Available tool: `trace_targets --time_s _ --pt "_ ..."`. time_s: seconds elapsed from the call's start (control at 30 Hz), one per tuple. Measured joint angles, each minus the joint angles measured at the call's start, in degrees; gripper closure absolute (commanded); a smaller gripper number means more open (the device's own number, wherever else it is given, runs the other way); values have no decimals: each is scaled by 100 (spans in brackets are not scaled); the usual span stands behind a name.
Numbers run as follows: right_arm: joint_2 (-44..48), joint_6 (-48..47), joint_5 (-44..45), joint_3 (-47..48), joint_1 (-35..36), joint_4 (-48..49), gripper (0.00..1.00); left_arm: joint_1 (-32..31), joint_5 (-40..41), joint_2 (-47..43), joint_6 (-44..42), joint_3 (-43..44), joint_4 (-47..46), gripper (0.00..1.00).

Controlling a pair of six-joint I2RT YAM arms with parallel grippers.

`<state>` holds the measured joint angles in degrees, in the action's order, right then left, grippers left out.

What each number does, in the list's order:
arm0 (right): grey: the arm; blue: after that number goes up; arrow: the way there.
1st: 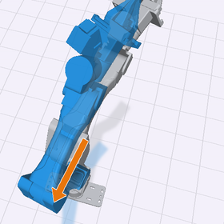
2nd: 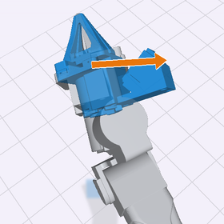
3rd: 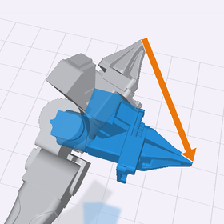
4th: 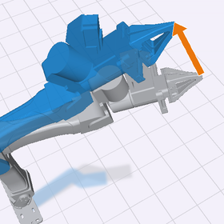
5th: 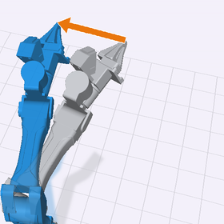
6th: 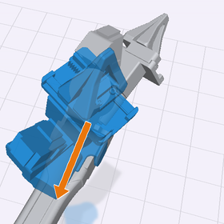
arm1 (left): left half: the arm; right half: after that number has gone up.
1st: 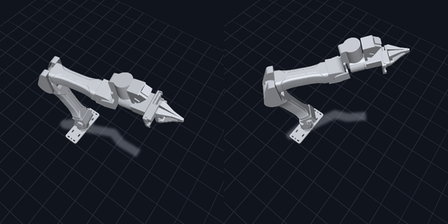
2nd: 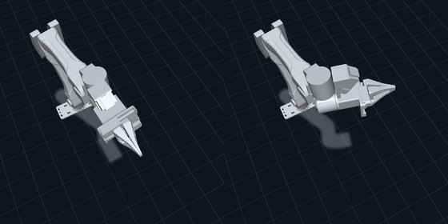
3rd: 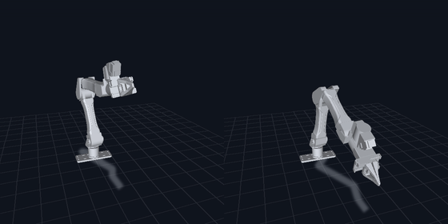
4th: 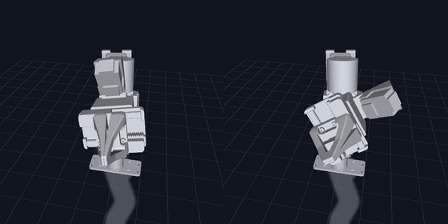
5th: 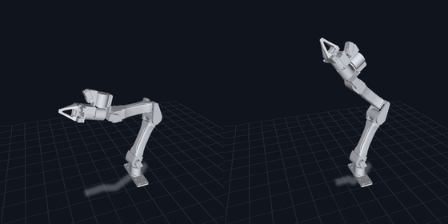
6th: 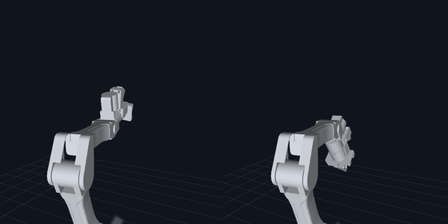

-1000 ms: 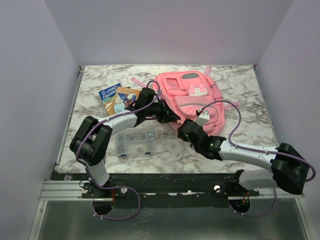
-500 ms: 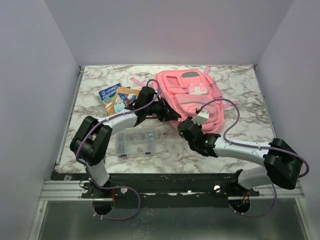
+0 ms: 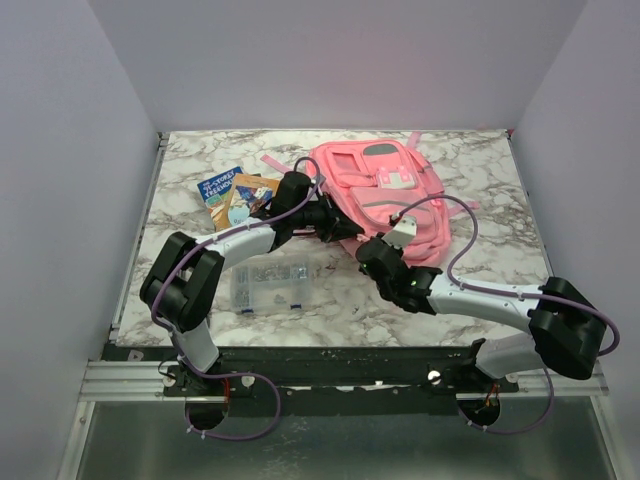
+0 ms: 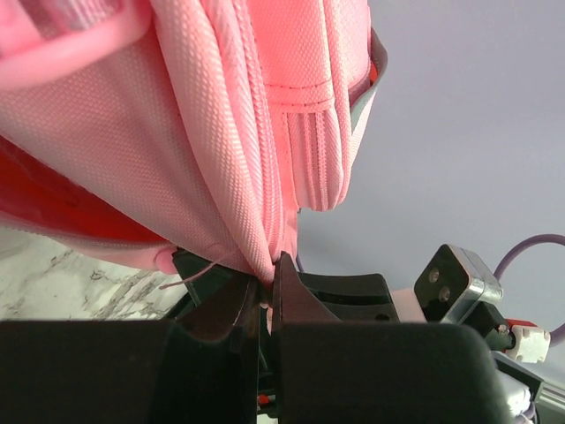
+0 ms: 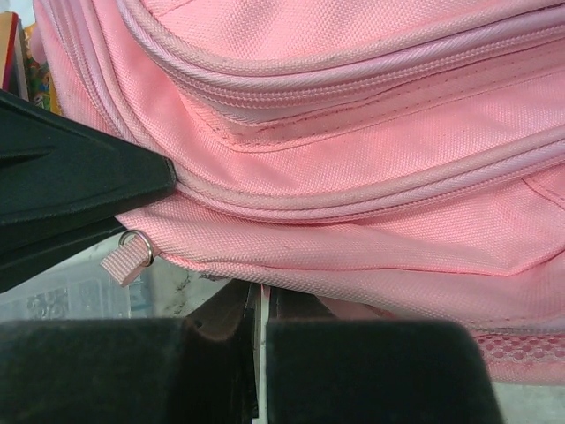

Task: Pack the student bag
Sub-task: Unzip the student bag at the center of the board.

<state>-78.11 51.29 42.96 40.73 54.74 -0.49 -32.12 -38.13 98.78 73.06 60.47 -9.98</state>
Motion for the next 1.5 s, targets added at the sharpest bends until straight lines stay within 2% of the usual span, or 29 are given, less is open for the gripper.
trace_targets --time_s 0.13,0.23,0.47,0.57,0.7,0.73,0.77,0.8,0.87,0.93,1.03,1.13,1.3,1.43,1.5 --pt "4 -160 92 160 4 -407 100 31 -4 0 -109 17 7 100" --pt "184 -573 9 234 4 -763 100 98 -28 11 -490 245 393 100" --pt "605 -1440 -787 326 -170 -1661 100 435 -109 654 -2291 2175 2647 100" --pt "564 -1445 -1123 409 -433 -1989 100 544 -122 1137 -3095 3108 3681 100" --pt "584 -1329 -1683 424 -592 -2133 100 601 -151 1550 -3803 3744 4647 100" --pt "619 -1322 -1838 398 -608 -2116 100 619 -170 1637 -3932 3838 4848 95" --pt "667 -1331 -1967 363 -612 -2090 100 634 -184 1676 -4013 3862 4966 79" --pt "761 -1360 -2177 282 -619 -2009 100 660 -216 1696 -4085 3858 5106 67" --pt "957 -1401 -2492 162 -619 -1888 100 702 -310 1685 -4096 3748 5132 52" --pt "1058 -1460 -2752 133 -619 -1858 100 743 -326 1554 -3958 3364 4824 43" --pt "1012 -1519 -3042 144 -616 -1845 100 815 -299 994 -3589 2358 4225 36" --pt "866 -1547 -3283 223 -610 -1838 100 850 -201 79 -2953 1250 3582 33" --pt "789 -1587 -3497 232 -610 -1735 100 645 -33 -1250 -1631 -42 2404 32" --pt "782 -1622 -3519 232 -610 -1718 100 367 92 -1480 -540 -813 1637 32" --pt "782 -1631 -3526 232 -610 -1718 100 203 221 -1373 -94 -979 1493 35"
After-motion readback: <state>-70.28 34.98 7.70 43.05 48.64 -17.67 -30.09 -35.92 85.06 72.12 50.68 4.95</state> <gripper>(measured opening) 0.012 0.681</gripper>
